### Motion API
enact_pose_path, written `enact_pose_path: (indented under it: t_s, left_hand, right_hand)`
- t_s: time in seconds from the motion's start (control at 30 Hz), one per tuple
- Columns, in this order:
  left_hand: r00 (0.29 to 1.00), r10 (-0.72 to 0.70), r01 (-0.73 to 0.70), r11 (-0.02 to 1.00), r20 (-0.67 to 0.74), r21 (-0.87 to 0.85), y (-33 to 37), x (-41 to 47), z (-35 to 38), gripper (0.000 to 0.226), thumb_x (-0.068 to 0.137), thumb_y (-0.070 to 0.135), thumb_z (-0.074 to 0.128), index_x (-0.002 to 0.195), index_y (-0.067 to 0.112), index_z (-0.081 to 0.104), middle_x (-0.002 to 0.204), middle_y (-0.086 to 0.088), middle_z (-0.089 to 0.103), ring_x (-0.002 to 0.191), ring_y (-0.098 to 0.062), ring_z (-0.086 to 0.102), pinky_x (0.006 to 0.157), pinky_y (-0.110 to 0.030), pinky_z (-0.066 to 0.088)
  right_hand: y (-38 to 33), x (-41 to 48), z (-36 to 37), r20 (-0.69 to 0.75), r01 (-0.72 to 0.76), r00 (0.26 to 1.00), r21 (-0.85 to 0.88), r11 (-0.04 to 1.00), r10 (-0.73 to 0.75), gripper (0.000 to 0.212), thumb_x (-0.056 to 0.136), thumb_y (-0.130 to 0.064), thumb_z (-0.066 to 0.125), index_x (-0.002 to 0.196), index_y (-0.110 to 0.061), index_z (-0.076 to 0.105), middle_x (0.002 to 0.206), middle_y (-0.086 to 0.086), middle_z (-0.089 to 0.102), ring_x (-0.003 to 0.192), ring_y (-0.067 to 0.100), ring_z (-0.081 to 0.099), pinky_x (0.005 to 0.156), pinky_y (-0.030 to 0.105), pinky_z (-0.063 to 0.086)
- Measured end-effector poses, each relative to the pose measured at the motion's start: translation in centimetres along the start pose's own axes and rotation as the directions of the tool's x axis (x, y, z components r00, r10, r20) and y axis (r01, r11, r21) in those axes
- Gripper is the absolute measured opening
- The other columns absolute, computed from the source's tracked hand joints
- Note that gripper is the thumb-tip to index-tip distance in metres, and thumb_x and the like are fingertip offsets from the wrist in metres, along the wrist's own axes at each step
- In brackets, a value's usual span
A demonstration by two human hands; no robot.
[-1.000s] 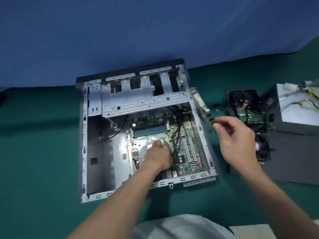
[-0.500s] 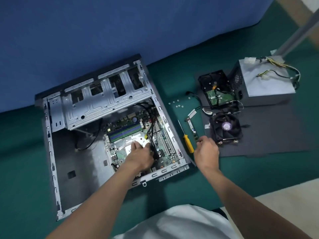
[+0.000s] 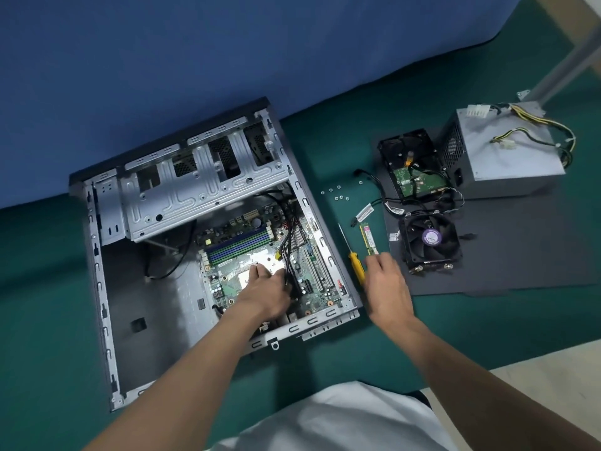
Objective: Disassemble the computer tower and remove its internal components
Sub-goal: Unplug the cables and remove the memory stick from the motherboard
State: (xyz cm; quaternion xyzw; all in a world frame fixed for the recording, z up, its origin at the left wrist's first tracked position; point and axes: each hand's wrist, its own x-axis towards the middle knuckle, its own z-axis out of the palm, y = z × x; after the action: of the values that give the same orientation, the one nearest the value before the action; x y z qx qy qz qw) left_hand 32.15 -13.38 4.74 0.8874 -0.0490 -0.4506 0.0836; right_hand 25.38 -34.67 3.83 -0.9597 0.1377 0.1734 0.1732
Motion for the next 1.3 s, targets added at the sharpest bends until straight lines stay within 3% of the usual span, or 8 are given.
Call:
enact_pose_path:
  t_s: [0.1, 0.33, 0.47, 0.63, 0.73, 0.9, 1.03, 1.3]
  left_hand:
    - [1.000, 0.014, -0.014, 1.000, 0.018, 0.004, -0.1, -0.4, -0.3, 0.059, 0.101, 0.041, 0.038, 0.152, 0.019, 0.018, 0.160, -0.017, -0.006, 0.144, -0.033, -0.020, 0.116, -0.056, 0.000]
    - [0.997, 0.066, -0.065, 0.997, 0.031, -0.044, -0.5, -1.4, -0.9, 0.052, 0.099, 0.046, 0.041, 0.145, 0.023, 0.037, 0.161, -0.014, -0.001, 0.145, -0.029, -0.019, 0.118, -0.053, -0.002]
    - [0.997, 0.078, -0.076, 0.993, 0.028, -0.089, -1.2, -2.1, -1.1, 0.058, 0.099, 0.049, 0.038, 0.149, 0.021, 0.031, 0.161, -0.008, -0.004, 0.146, -0.023, -0.015, 0.116, -0.048, -0.006]
    - [0.998, 0.058, -0.064, 0.982, -0.037, -0.178, -2.8, -2.9, -1.6, 0.057, 0.100, 0.046, 0.039, 0.149, 0.019, 0.029, 0.158, -0.005, 0.022, 0.144, -0.027, 0.022, 0.117, -0.049, 0.020]
    - [0.989, 0.022, -0.063, 0.958, -0.148, -0.278, -4.3, -3.3, -1.9, 0.051, 0.099, 0.042, 0.045, 0.143, 0.017, 0.040, 0.145, -0.007, 0.045, 0.130, -0.027, 0.044, 0.109, -0.047, 0.036]
    - [0.959, -0.074, -0.022, 0.943, -0.273, -0.333, -7.0, -3.4, -2.1, 0.040, 0.100, 0.037, 0.045, 0.133, 0.014, 0.052, 0.143, -0.011, 0.046, 0.130, -0.031, 0.044, 0.106, -0.049, 0.038]
    - [0.915, -0.145, -0.013, 0.922, -0.377, -0.387, -8.2, -3.2, -1.9, 0.039, 0.099, 0.025, 0.049, 0.135, 0.011, 0.050, 0.139, -0.011, 0.052, 0.132, -0.028, 0.039, 0.108, -0.044, 0.035]
    - [0.883, -0.215, -0.017, 0.874, -0.418, -0.485, -10.1, -2.2, -1.8, 0.053, 0.095, 0.019, 0.053, 0.144, 0.010, 0.034, 0.153, -0.011, 0.030, 0.140, -0.027, 0.022, 0.116, -0.041, 0.021]
  right_hand:
    - [0.1, -0.8, 0.1, 0.144, 0.154, 0.978, -0.019, 0.988, -0.149, 0.063, 0.064, 0.010, 0.072, 0.122, -0.003, 0.052, 0.115, 0.008, 0.055, 0.099, 0.028, 0.060, 0.084, 0.036, 0.054]
    - [-0.2, -0.6, -0.4, 0.211, 0.136, 0.973, -0.188, 0.973, -0.095, 0.049, 0.071, 0.002, 0.072, 0.116, -0.004, 0.056, 0.115, 0.007, 0.055, 0.091, 0.024, 0.063, 0.076, 0.032, 0.056]
    - [-0.9, -0.5, -0.8, 0.203, 0.095, 0.978, -0.214, 0.972, -0.050, 0.041, 0.071, -0.001, 0.073, 0.108, -0.008, 0.058, 0.105, 0.004, 0.056, 0.088, 0.021, 0.062, 0.071, 0.025, 0.052]
    - [-1.1, -0.3, -2.8, 0.118, -0.036, 0.993, 0.126, 0.991, 0.021, 0.006, 0.088, -0.006, 0.061, 0.092, -0.008, 0.057, 0.100, 0.010, 0.054, 0.088, 0.028, 0.058, 0.080, 0.040, 0.050]
    - [-1.5, -0.5, -5.0, 0.031, -0.041, 0.999, 0.301, 0.953, 0.033, 0.012, 0.097, -0.025, 0.050, 0.093, -0.013, 0.052, 0.098, 0.006, 0.056, 0.087, 0.022, 0.055, 0.083, 0.034, 0.045]
    - [-5.0, -1.1, -9.6, -0.196, 0.154, 0.977, 0.357, 0.921, -0.087, 0.009, 0.100, -0.027, 0.043, 0.096, -0.019, 0.042, 0.078, -0.008, 0.063, 0.069, 0.015, 0.060, 0.061, 0.033, 0.042]
    - [-10.0, -1.1, -10.5, -0.210, 0.283, 0.955, 0.434, 0.856, -0.209, 0.006, 0.095, -0.026, 0.055, 0.091, -0.023, 0.051, 0.072, -0.012, 0.059, 0.058, -0.003, 0.055, 0.048, 0.012, 0.039]
    - [-16.7, 0.8, -5.9, -0.022, 0.131, 0.988, 0.667, 0.734, -0.156, 0.005, 0.083, -0.019, 0.072, 0.084, -0.019, 0.067, 0.078, -0.009, 0.066, 0.063, -0.004, 0.059, 0.055, 0.011, 0.044]
